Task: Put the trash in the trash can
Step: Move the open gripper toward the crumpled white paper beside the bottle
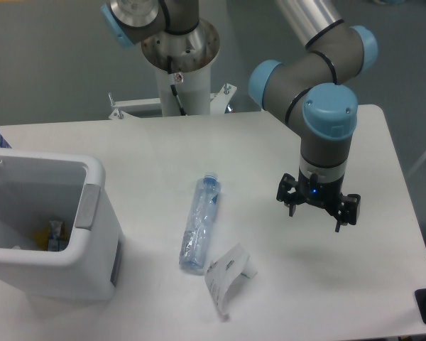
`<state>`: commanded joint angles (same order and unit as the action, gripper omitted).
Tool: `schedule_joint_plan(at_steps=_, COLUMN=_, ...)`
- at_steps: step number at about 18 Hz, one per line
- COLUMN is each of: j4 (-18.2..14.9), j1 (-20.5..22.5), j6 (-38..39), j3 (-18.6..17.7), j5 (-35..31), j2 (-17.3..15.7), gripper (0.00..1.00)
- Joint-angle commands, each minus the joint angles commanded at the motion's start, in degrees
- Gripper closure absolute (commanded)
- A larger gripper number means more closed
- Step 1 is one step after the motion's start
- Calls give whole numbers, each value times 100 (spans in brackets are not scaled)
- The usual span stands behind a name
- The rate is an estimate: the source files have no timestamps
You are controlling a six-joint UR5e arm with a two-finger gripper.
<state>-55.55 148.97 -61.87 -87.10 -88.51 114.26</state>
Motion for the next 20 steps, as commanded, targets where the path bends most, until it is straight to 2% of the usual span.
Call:
schedule_joint_plan(at_steps=6, j4=35, j1=-35, j6=62, j3=-61, j5=114, j2=-53, gripper=0)
schedule_joint_plan(at_steps=9, j4=88, j1=-96, j6=79, j3=-306, j5=255, j2=-61, gripper=0)
schedule_joint_plan(at_steps=13, j4=728, j1=-369, j6=88, j3=-816, j5=264, j2=-97, gripper=0)
schedule_joint_plan(at_steps=20, j4=756, j1=-870, j6=97, j3=-932, j5=264, j2=114, gripper=0)
